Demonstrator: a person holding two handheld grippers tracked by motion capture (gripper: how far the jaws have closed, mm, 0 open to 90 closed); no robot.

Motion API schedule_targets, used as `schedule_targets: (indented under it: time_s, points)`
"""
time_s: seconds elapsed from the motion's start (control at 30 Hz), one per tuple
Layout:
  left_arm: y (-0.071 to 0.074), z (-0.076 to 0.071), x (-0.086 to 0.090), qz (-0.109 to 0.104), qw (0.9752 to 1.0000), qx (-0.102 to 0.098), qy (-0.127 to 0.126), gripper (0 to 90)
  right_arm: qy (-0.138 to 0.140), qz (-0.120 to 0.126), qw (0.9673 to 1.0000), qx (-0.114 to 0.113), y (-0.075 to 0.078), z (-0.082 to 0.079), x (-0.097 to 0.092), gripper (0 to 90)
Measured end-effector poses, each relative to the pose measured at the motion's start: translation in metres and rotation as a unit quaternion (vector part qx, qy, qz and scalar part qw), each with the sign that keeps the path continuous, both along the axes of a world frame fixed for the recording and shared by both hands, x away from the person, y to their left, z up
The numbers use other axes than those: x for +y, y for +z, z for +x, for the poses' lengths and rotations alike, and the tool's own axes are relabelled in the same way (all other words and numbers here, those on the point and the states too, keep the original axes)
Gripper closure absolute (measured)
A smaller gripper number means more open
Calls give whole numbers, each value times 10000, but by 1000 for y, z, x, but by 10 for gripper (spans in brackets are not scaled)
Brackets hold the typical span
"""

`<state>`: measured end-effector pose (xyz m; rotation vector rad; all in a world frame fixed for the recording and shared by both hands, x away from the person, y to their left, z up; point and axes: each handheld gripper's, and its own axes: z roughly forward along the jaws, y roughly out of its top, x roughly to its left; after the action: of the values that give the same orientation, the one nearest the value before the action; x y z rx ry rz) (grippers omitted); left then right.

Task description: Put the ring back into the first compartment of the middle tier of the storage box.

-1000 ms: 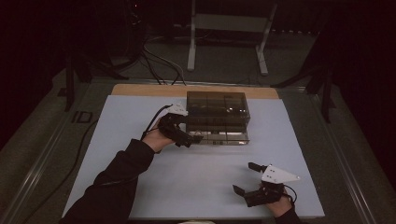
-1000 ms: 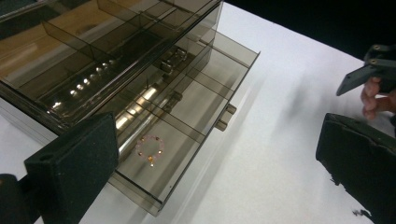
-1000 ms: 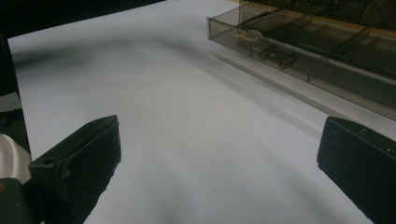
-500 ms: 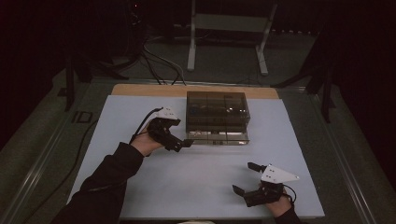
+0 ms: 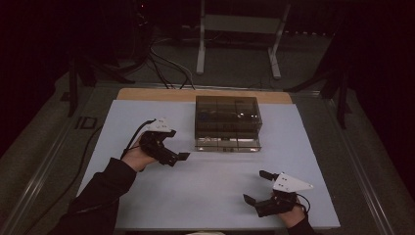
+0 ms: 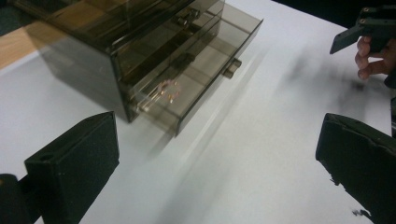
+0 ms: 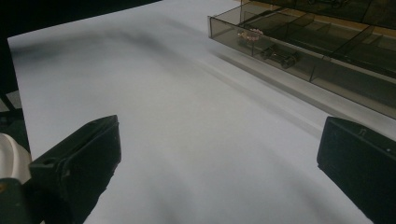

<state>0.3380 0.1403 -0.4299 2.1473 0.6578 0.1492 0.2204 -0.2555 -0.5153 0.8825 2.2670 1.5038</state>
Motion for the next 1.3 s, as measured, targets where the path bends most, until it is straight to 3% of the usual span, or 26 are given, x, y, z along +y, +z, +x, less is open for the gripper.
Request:
schedule_targets:
  time_s: [0.6, 0.8, 1.0, 1.03, 1.3]
  points:
    - [-30, -27, 46, -269, 9993, 138, 231, 10, -13, -17, 10000, 16, 0, 0, 1, 0]
    - [-43, -40, 61, -485, 9987, 87, 135, 10, -21, -20, 10000, 18, 0, 0, 0, 0]
    - [-50, -51, 73, -592, 9978, 1, 299, 10, -15, -31, 10000, 20, 0, 0, 1, 0]
    - [-52, -55, 76, -625, 9974, -84, 357, 10, -18, -31, 10000, 21, 0, 0, 1, 0]
    - [-60, -71, 86, -546, 9976, -16, 417, 11, -15, -41, 10000, 30, -1, 0, 1, 0]
